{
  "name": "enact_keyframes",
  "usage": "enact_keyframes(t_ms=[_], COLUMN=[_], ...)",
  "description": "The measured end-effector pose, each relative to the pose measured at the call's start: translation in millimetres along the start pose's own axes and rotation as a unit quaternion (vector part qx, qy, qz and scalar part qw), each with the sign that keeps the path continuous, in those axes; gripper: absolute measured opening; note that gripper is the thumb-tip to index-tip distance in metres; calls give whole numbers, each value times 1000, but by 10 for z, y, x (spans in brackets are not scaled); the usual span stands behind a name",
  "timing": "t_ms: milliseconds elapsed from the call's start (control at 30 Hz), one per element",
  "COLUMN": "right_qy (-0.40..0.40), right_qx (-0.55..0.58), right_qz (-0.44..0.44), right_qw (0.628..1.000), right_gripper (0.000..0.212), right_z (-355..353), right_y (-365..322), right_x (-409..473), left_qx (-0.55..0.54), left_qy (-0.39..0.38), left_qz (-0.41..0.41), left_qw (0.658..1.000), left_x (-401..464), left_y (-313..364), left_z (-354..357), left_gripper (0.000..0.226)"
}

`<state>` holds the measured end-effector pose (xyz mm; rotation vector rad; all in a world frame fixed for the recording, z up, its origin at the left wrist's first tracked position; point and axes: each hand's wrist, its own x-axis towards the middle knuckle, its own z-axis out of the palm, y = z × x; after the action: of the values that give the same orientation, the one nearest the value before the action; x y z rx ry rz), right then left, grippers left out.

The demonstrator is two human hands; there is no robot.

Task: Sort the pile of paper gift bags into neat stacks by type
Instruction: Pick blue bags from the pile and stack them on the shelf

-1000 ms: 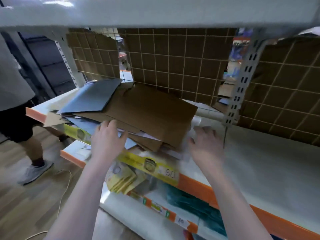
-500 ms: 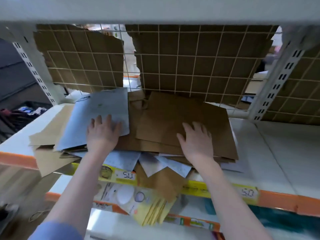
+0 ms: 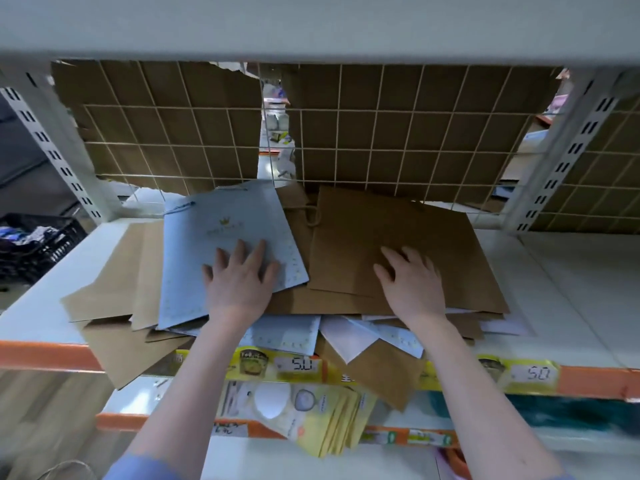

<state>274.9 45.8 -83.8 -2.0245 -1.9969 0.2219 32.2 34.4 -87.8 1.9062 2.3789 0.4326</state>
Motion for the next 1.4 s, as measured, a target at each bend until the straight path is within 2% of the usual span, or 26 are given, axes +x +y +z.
enact_keyframes(t_ms=[133,233,333,400,500,600,733,900,967,1100,1200,1300,1400], right_qy=[41,67,69,62,51,37,18,9,11,15,13,7,-1], right_qx=[31,53,42,39,21,-2,9,22,21,12,10,10,18], right_qz=[-16,-10,5,29,77,106,137,139,136,133,131,124,112], right_qw=[999,996,997,997,996,994,990,990,990,991,991,992,994], right_gripper=[37,34,39,44,46,53,68,71,70,70,70,71,71], right_z=[2,-42,-98,-118,-101,-51,-18,8,22,46,47,39,21], right_y=[86,138,198,261,365,428,484,514,509,500,500,509,529], right_x=[57,116,181,217,237,226,209,195,192,178,159,136,122], left_qx=[-9,-52,-105,-77,-23,-36,-72,-125,-162,-260,-333,-437,-477], left_qy=[-1,52,108,107,44,13,28,90,100,120,160,182,189], left_qz=[25,49,-13,-81,-181,-241,-271,-291,-308,-310,-263,-206,-159], left_qw=[1000,996,988,988,982,970,959,944,932,907,891,856,844], left_x=[-99,-137,-58,-2,25,10,-15,-28,-40,-86,-146,-221,-279], left_y=[66,33,-38,-76,-110,-135,-150,-162,-177,-178,-195,-218,-178], left_z=[15,6,-54,-80,-92,-87,-99,-193,-205,-226,-237,-270,-322], left_gripper=[48,39,34,43,75,102,115,119,116,94,74,53,52])
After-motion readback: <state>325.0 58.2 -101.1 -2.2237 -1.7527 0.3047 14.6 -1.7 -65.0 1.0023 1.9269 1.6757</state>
